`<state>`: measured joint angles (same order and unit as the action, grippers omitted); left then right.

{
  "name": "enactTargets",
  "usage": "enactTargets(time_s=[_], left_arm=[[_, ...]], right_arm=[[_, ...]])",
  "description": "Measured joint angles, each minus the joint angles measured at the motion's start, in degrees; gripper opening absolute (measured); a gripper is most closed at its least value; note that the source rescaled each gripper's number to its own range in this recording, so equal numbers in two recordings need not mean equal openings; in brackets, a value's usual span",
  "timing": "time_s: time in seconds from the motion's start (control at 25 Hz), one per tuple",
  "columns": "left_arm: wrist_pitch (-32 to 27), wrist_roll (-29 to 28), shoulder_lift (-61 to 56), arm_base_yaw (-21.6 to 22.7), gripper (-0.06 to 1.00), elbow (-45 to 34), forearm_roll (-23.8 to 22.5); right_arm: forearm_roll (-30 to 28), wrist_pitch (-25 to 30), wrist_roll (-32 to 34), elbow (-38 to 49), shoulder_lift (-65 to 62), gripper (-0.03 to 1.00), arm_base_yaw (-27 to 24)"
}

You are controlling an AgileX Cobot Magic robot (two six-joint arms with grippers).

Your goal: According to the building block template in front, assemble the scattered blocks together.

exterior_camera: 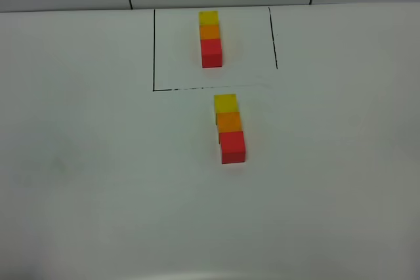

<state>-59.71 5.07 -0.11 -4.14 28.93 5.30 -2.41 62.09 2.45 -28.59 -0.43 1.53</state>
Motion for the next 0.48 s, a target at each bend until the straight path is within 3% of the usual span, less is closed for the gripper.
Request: enactTargets(time_s=[0.48], left_arm=[[0.00,0.00,0.00,0.00,0.04,0.00,0.00]], right_arm=[[0.00,0.00,-2.45,0.00,0.00,0.71,0.00]])
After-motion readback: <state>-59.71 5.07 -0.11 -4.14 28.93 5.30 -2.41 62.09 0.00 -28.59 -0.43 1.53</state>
